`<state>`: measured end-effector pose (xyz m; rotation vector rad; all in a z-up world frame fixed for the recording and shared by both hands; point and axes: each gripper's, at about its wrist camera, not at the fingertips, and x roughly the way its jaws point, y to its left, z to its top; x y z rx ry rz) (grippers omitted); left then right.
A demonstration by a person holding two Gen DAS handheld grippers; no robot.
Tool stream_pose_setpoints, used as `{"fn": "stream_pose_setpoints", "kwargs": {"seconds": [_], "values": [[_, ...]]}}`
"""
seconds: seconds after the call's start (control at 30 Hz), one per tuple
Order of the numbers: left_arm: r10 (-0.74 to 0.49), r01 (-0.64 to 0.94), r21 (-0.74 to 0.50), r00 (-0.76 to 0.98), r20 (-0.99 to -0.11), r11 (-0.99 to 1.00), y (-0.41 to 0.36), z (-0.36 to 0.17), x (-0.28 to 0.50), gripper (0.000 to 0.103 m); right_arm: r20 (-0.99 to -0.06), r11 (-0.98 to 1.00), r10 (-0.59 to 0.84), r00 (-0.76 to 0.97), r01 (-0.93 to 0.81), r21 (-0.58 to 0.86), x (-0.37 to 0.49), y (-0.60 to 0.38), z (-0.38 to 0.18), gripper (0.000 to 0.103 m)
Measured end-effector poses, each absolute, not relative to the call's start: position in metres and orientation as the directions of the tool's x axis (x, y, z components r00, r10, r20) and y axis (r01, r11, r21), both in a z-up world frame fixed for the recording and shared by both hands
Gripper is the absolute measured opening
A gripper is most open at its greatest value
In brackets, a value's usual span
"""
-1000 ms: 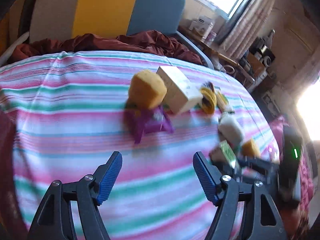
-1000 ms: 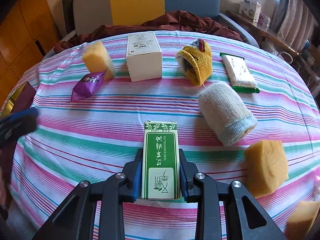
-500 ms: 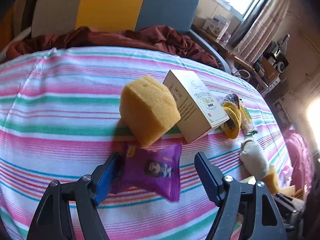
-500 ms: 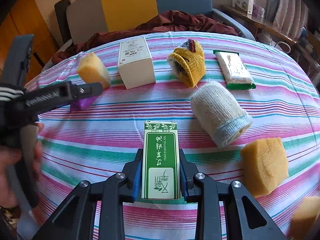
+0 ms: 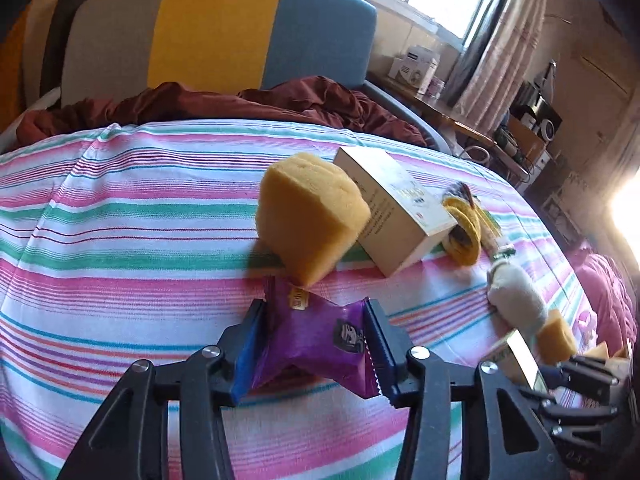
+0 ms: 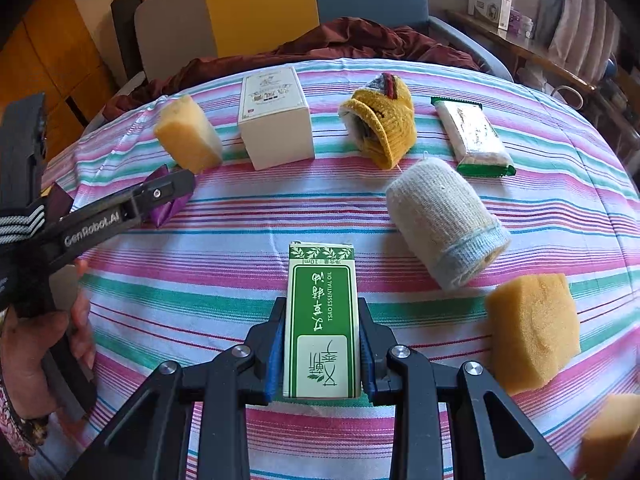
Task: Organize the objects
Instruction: 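Grasp purple snack packet with left tool while right tool holds green tea box, then carry purple packet into gold tray with left tool while right carries tea box toward tray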
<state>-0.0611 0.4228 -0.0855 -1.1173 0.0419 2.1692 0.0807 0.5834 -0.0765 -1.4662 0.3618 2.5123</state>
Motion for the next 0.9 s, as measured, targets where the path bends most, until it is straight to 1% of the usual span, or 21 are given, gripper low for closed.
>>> {"fn": "stream_pose_setpoints", "kwargs": {"seconds": [0.17,0.4,0.77,0.83,0.9], "values": [[0.57,-0.575,-0.285,-0.405,-0.715,-0.767,0.41,-0.085,-0.053,0.047,-0.868,-0.959,0.088,-0.489,-0.278,0.06,0.08,0.575,-0.075,0.031],[0.583,-0.576,-0.298,-0.408,-0.703,-0.761,0.395,-0.085,-0.041,0.047,-0.858,-0.965,0.117,-0.501,-0.26,0.02,0.079,0.568,-0.073,0.031],[0.609,-0.565,-0.33,-0.421,-0.673,-0.756,0.363,-0.083,-0.019,0.046,-0.84,-0.966,0.127,-0.528,-0.257,0.016,0.081,0.566,-0.07,0.031],[0.615,-0.561,-0.341,-0.422,-0.667,-0.754,0.356,-0.083,-0.015,0.046,-0.832,-0.966,0.117,-0.541,-0.258,0.032,0.082,0.565,-0.069,0.031],[0.62,-0.546,-0.362,-0.422,-0.661,-0.756,0.346,-0.083,-0.011,0.046,-0.815,-0.966,0.076,-0.575,-0.244,0.082,0.083,0.564,-0.064,0.031]]}}
